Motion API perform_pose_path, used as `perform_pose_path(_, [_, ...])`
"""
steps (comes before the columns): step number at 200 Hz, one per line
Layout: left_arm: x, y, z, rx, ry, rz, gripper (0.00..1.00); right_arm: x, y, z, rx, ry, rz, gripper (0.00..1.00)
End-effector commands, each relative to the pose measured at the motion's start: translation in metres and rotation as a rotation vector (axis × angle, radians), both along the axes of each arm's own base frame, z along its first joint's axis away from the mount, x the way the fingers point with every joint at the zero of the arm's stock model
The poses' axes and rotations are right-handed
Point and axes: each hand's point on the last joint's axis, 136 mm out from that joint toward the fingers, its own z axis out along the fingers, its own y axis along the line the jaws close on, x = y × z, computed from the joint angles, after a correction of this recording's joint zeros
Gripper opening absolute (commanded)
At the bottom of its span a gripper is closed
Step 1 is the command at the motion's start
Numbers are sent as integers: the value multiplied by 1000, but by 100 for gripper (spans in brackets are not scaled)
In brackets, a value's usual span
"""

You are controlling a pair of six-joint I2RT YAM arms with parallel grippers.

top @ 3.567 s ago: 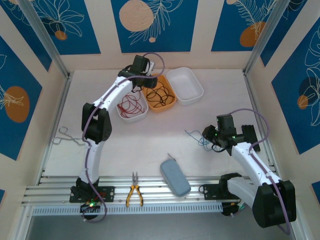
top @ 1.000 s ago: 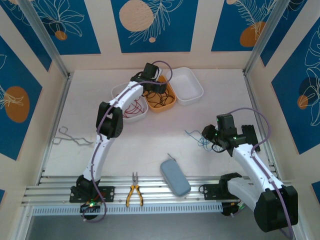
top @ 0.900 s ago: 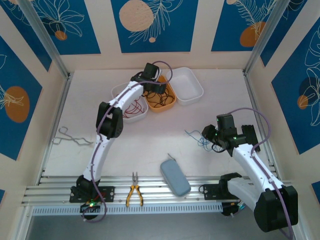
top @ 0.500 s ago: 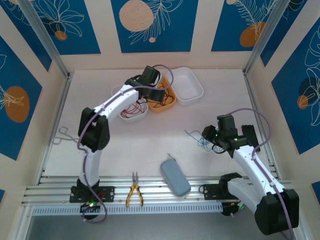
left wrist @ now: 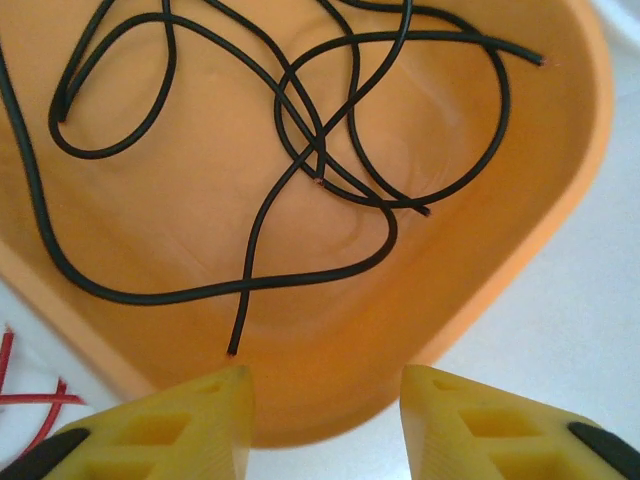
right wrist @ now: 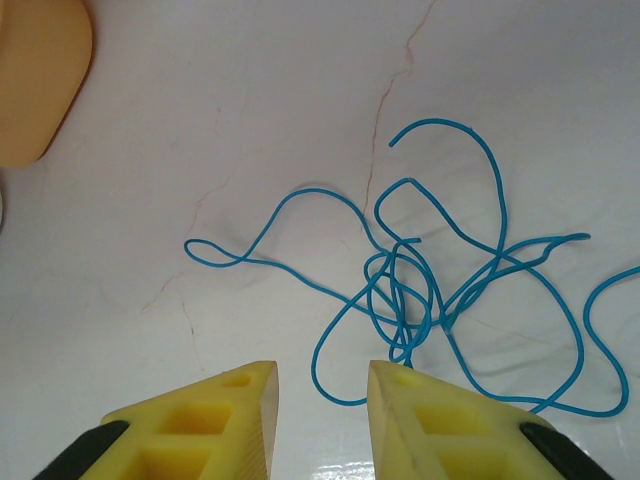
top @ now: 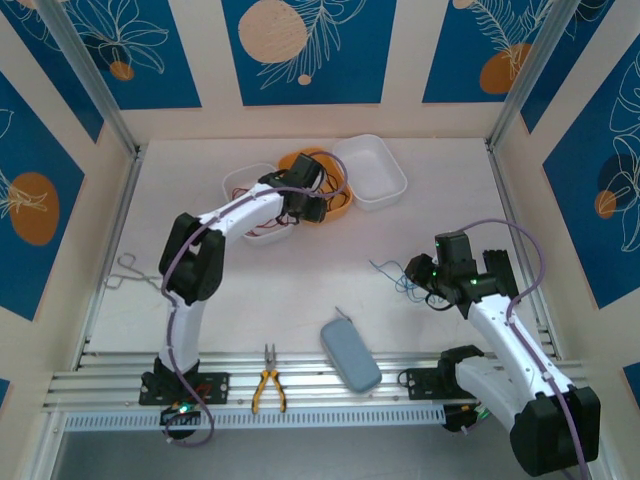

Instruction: Untangle the cables

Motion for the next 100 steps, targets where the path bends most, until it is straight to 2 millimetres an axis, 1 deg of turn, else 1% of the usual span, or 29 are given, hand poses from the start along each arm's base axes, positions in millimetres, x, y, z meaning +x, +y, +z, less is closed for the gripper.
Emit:
perform_pose_path(1, [10,-10,9,-25,-20,-10,40,-1,-3,9,-12,-18,-14,30])
perform_pose_path(27, [14,-11,2,-19,-7,-7,37,-1,-3,7,-11,-21,-18,30])
perform_pose_path(51, [18,-12,-1,-16,-4,-6,37,-3,-3,6,-9,-16,-16,30])
perform_pose_path(100, [28,-7,-8,-19,16,12,36,-5,-5,5,-14,-16,-24,30])
